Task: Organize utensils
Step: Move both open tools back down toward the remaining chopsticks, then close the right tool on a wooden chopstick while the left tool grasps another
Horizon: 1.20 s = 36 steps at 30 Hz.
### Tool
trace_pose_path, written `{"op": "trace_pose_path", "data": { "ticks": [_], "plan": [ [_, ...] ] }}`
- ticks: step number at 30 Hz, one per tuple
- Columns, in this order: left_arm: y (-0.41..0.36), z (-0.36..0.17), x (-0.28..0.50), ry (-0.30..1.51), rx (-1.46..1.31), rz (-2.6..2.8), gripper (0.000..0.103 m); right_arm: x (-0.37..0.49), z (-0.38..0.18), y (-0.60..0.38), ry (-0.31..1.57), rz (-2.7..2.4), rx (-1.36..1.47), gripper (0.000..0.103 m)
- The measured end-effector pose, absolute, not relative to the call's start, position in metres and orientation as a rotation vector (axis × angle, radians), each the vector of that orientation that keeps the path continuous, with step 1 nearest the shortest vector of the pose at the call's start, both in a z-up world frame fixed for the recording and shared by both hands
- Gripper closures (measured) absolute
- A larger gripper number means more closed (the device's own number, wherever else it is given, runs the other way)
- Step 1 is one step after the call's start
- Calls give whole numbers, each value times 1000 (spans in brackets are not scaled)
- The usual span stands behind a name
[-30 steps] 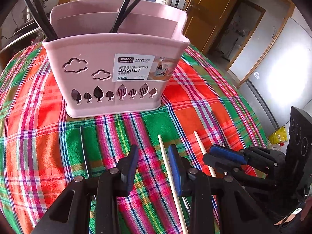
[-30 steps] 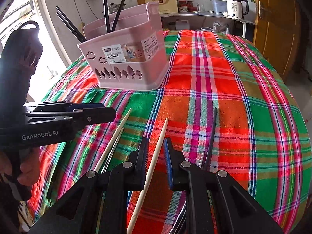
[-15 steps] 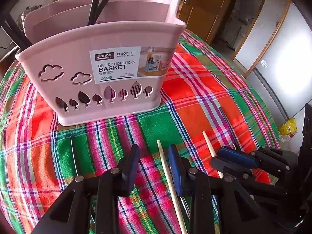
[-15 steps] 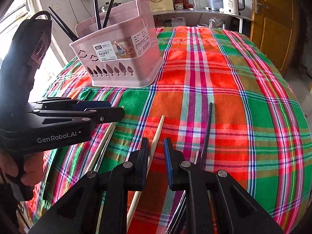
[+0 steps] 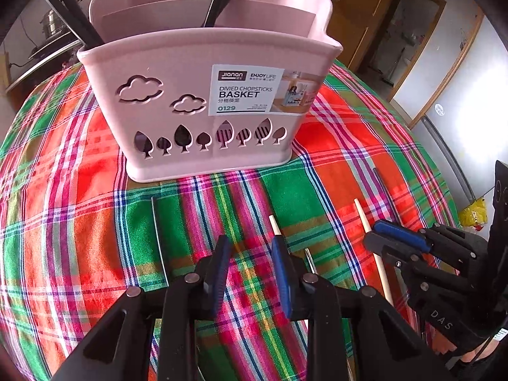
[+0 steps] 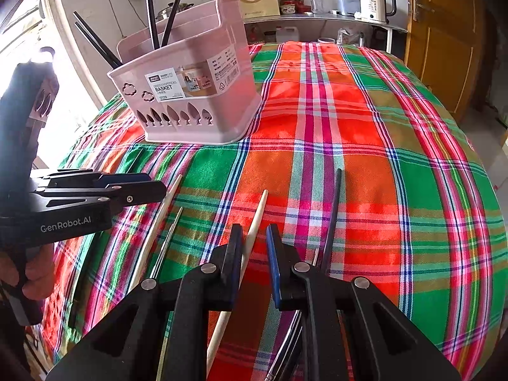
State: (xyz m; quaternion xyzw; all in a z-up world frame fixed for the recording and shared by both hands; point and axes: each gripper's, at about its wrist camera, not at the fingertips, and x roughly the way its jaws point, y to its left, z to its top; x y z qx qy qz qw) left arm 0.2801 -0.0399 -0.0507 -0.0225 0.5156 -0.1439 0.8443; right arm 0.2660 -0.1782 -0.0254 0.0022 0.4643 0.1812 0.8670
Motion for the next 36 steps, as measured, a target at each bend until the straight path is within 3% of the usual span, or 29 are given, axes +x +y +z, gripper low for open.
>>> {"op": "trace_pose_path", "data": {
  "ticks": [16,19,24,36],
  "plan": [
    [-52,-48,280,1049,25,-275,75,293,-26,-176,996,324,-38,89],
    [-58,-49,279,1051,45,-267,79,293,-26,-174,1001,316,-52,90],
    [-68,-48,279,1064,49,-294,97,293,-25,-171,1002,305,-73,97],
    [-61,-21,280,1022,-25,-314,100,287,3,-175,919,347,-8,98]
  ]
}}
